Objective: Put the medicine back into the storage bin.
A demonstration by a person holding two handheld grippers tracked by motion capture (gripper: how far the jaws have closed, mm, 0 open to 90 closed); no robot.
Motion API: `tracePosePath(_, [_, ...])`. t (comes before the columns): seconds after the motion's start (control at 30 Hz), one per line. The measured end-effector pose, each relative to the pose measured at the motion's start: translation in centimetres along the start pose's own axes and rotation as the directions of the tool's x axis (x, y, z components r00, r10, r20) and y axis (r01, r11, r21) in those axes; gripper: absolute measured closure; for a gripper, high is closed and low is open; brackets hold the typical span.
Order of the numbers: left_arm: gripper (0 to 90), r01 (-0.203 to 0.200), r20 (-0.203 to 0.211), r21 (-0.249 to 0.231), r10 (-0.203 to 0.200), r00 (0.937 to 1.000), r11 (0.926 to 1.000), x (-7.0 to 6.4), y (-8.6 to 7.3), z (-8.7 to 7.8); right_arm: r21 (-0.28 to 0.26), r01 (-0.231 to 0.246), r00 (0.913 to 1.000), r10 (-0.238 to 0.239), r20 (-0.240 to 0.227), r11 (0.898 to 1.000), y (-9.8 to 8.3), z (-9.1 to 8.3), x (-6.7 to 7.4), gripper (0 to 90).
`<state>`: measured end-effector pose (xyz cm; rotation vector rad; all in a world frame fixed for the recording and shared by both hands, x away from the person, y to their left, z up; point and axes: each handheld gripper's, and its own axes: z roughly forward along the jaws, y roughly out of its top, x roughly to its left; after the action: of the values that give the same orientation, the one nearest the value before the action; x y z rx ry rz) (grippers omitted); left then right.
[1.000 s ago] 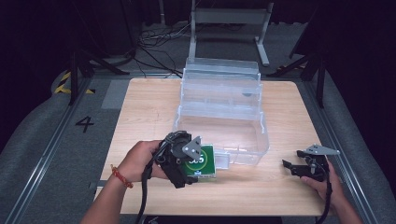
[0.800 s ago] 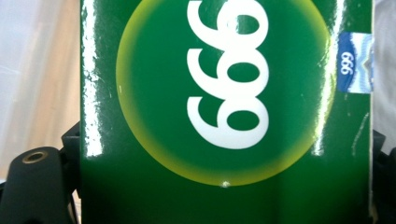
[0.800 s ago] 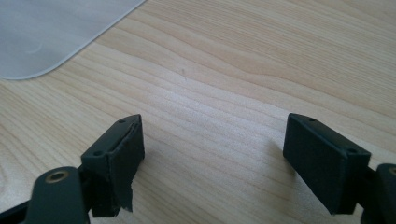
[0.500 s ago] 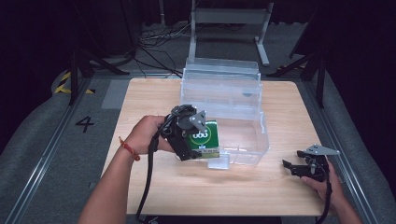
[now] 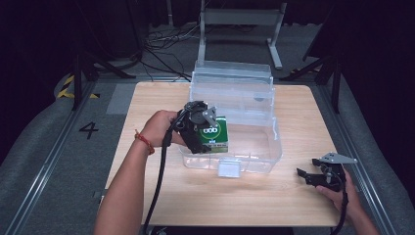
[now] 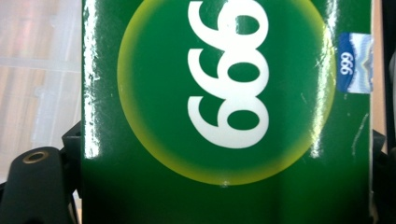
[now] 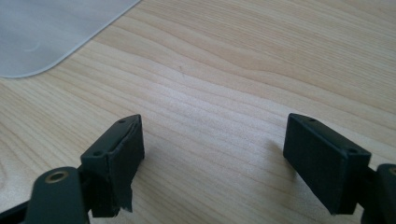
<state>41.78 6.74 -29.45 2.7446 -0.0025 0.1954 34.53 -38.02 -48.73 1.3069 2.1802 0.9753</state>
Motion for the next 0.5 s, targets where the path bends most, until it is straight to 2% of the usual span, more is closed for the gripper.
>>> tracePosePath(0.03, [15.8, -0.014, 0.002, 0.015, 0.014, 0.9999, 0.9998, 0.2, 0.1, 0.3, 0.0, 0.0, 1.0, 0.0, 0.0, 1.0, 0.0, 0.0, 0.0, 20.6])
tracePosePath(0.1, [15.8, -0.004, 0.004, 0.045, 0.004, 1.0, 0.999, 0.8, 0.1, 1.3, 0.0, 0.0, 1.0, 0.0, 0.0, 1.0, 0.0, 0.0, 0.0, 20.6])
tracePosePath(0.3, [15.8, -0.004, -0.007, 0.053, 0.004, 1.0, 0.9986, 2.0, -0.1, 2.2, -0.001, -0.001, 1.0, 0.001, -0.001, 1.0, 0.0, 0.0, 0.0, 20.5])
tracePosePath(0.33, [15.8, -0.001, 0.007, 0.055, 0.0, 1.0, 0.9985, 2.2, -0.3, 2.4, -0.001, -0.001, 1.0, 0.001, -0.001, 1.0, 0.0, 0.0, 0.0, 20.5])
tracePosePath(0.5, [15.9, -0.011, 0.009, 0.095, 0.01, 0.9999, 0.9954, 2.8, -0.6, 3.4, 0.0, -0.003, 1.0, 0.003, -0.001, 1.0, 0.0, 0.0, 0.0, 20.5])
